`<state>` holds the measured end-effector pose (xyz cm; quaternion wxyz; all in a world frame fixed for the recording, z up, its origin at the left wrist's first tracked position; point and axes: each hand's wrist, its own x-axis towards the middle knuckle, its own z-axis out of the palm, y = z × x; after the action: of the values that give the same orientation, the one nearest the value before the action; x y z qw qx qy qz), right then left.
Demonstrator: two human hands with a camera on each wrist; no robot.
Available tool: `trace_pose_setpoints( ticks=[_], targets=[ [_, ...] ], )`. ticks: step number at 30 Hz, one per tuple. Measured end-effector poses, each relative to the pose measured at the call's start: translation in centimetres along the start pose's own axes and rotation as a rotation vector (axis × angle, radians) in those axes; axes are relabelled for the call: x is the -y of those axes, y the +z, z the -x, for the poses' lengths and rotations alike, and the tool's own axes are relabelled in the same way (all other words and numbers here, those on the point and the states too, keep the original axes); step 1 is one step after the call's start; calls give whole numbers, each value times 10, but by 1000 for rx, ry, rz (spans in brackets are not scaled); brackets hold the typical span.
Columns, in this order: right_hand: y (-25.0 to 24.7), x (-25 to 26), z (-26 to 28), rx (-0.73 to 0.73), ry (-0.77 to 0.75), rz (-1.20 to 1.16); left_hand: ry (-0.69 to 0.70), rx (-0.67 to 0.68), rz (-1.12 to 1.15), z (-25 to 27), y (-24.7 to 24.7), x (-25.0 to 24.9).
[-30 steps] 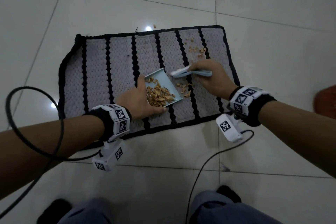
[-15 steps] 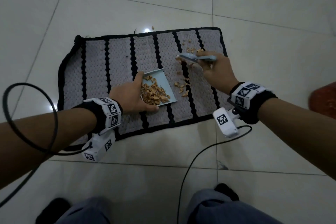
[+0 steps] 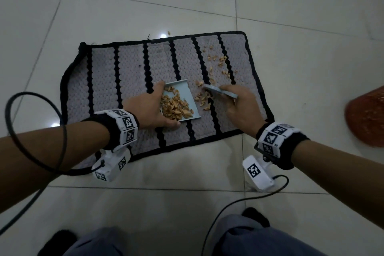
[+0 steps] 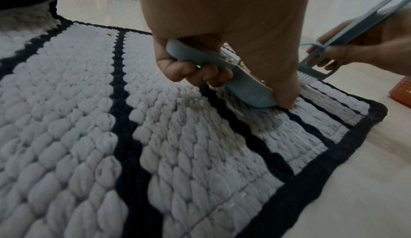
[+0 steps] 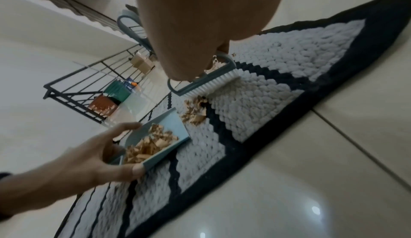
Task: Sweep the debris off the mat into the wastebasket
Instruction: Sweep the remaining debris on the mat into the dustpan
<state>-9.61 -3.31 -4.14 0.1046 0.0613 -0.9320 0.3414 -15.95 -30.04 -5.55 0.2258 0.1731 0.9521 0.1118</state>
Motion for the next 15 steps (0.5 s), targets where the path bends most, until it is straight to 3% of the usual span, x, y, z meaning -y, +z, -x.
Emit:
trace_pose_setpoints(
  ticks=[3, 5, 7, 9, 15],
  targets=[
    [2, 0, 16, 85, -2, 49, 12, 2, 8, -1, 1, 0],
    [-1, 3, 23, 43, 24, 0, 15, 10, 9, -2, 2, 1],
    [-8, 3, 17, -12, 123, -52, 16, 22, 14, -4, 1, 3],
    [-19, 0, 4, 23, 216, -55, 21, 27, 3, -7, -1, 3],
    [-49, -5, -44, 516, 121, 98, -3, 27, -18, -9, -1, 2]
  ],
)
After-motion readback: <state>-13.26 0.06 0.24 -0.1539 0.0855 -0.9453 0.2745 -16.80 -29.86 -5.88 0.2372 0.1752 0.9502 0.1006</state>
